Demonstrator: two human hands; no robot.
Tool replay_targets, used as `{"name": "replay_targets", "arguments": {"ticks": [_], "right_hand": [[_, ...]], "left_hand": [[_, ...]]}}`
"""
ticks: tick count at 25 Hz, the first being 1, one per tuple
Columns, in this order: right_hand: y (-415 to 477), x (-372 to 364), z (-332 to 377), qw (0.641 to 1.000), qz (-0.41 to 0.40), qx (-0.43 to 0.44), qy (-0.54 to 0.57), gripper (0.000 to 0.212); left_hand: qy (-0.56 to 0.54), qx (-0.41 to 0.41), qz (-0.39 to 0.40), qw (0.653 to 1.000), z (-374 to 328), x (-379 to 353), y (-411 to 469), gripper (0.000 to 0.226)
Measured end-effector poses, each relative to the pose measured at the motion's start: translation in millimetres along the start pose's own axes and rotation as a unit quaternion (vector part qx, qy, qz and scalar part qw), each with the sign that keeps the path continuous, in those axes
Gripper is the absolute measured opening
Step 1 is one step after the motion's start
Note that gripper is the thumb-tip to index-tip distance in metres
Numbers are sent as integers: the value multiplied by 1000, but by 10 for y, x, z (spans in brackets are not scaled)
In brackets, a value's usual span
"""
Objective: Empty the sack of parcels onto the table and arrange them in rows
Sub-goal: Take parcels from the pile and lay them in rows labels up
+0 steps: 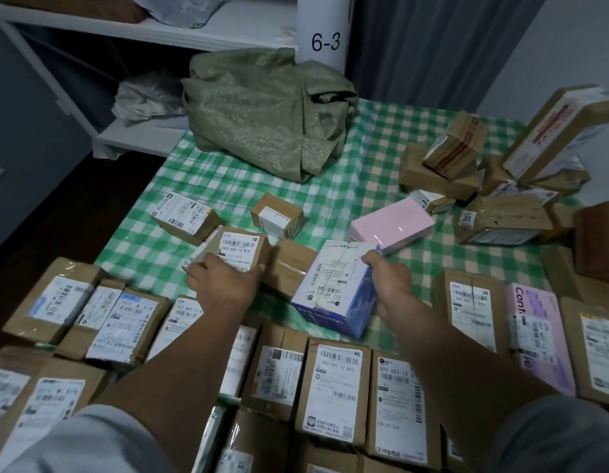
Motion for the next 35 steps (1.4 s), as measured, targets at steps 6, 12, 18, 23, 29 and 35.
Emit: {"name": "replay_targets", "arguments": {"ticks": [6,12,18,23,29,35], "right_hand": [[56,-377,-88,999,30,-16,8,39],[289,-571,-276,997,64,-24,-40,40],[342,-254,42,966,-60,68,-240,22],[303,-27,560,919,-184,129,-323,73],[662,-221,784,947,-166,-19,-273,121],[876,-146,550,956,-158,-52,-241,126]], "left_hand": [[-40,-28,-33,998,-49,119,200,92],[-42,-34,-34,998,-103,64,359,90],[26,-45,-46,998,-161,-22,363,91],[45,-97,-47,993,-355,-108,226,81],[-52,-203,-23,977,-577,-238,-51,63],[-136,-212,68,965,-697,-562,-307,60]]}}
Point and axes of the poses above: each hand's wrist, its own y-axis towards the middle knuckle, its own x-axis out of the back of the hand, z = x × y, the point moved 9 cm from there along y, towards the middle knuckle, and after that the axes turned 13 degrees about -y, right-handed, at the moved point
